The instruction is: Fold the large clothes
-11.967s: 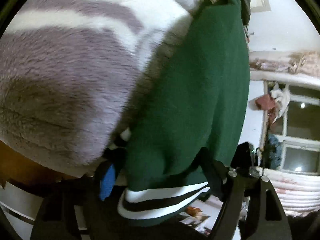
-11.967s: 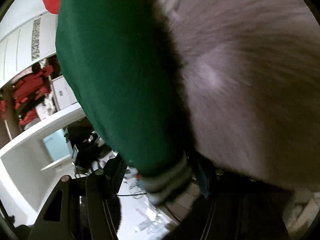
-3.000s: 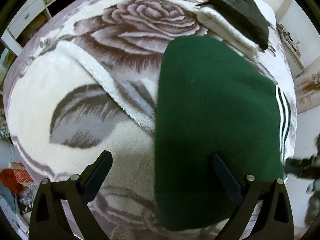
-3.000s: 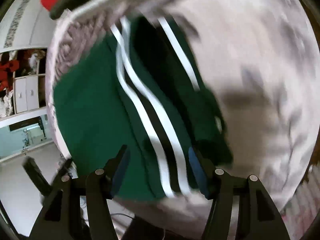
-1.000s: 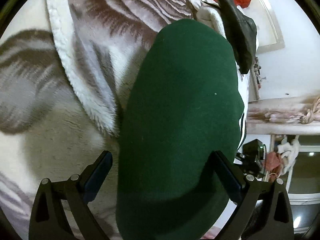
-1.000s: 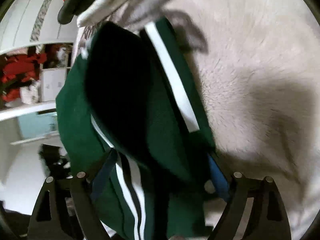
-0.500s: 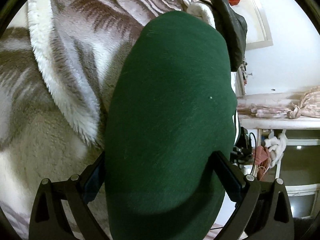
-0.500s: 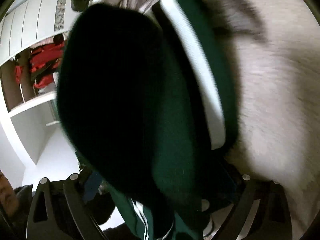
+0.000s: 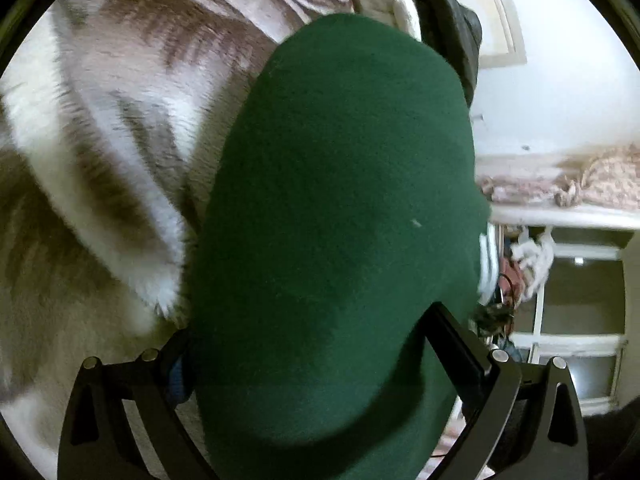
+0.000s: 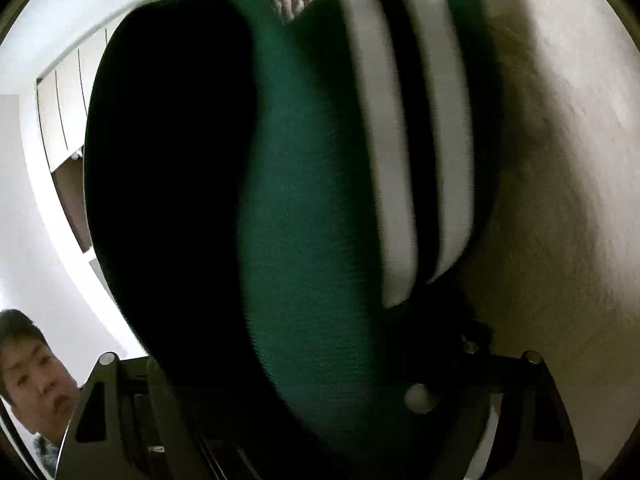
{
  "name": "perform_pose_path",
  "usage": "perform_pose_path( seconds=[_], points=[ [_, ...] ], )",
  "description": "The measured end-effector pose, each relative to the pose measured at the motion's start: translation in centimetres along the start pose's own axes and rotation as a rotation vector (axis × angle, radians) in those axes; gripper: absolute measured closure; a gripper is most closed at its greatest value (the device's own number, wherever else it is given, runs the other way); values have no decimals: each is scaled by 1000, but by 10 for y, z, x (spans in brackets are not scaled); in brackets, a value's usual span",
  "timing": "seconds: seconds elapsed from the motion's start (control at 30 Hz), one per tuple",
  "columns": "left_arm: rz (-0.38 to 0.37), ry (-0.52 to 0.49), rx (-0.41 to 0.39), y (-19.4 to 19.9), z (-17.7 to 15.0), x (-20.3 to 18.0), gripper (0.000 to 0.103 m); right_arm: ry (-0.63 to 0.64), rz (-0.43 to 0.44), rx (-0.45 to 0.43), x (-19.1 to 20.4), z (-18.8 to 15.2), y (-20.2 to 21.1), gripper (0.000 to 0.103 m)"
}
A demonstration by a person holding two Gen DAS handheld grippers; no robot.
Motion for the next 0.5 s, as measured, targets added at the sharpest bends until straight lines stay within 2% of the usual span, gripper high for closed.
perform_pose_path(
  seconds=[0.03, 0.1, 0.17, 0.23, 0.33, 0.37, 0.4, 0.47, 0.5],
  points=[
    [-3, -13, 12, -3, 1, -2, 1, 24, -48, -35, -3, -1, 6, 21],
    [-9, -43, 31, -11, 4, -10, 1, 106, -203, -115, -7, 3, 20, 21],
    [-14, -66, 28, -14, 6, -17, 2, 176, -258, -117, -10, 9, 25, 16],
    [-38, -70, 7, -13, 7, -20, 3, 194, -250, -103, -14, 16, 19, 10],
    [-59, -88, -23, -5, 9, -27, 12, 159, -211, -76, -18, 24, -1, 11],
    [-61, -93, -36, 0, 10, -29, 17, 157, -188, -66, -14, 24, -10, 14],
    [-64, -94, -48, 6, 12, -31, 22, 152, -176, -59, -11, 23, -16, 25],
    [-63, -101, -56, 12, 17, -36, 24, 157, -175, -58, -3, 18, -26, 31],
    [-64, -109, -57, 15, 20, -40, 24, 152, -168, -65, -1, 17, -26, 38]
  ],
)
Point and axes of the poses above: each gripper's, at about its wrist camera, not at the fingertips, and y roughly against the way its jaws point, x to its left, z to its top, the point moved 1 cm from there along -y, roughly the way its jaws point, and after that the axes turned 13 degrees about -x, right-handed, at the moved point
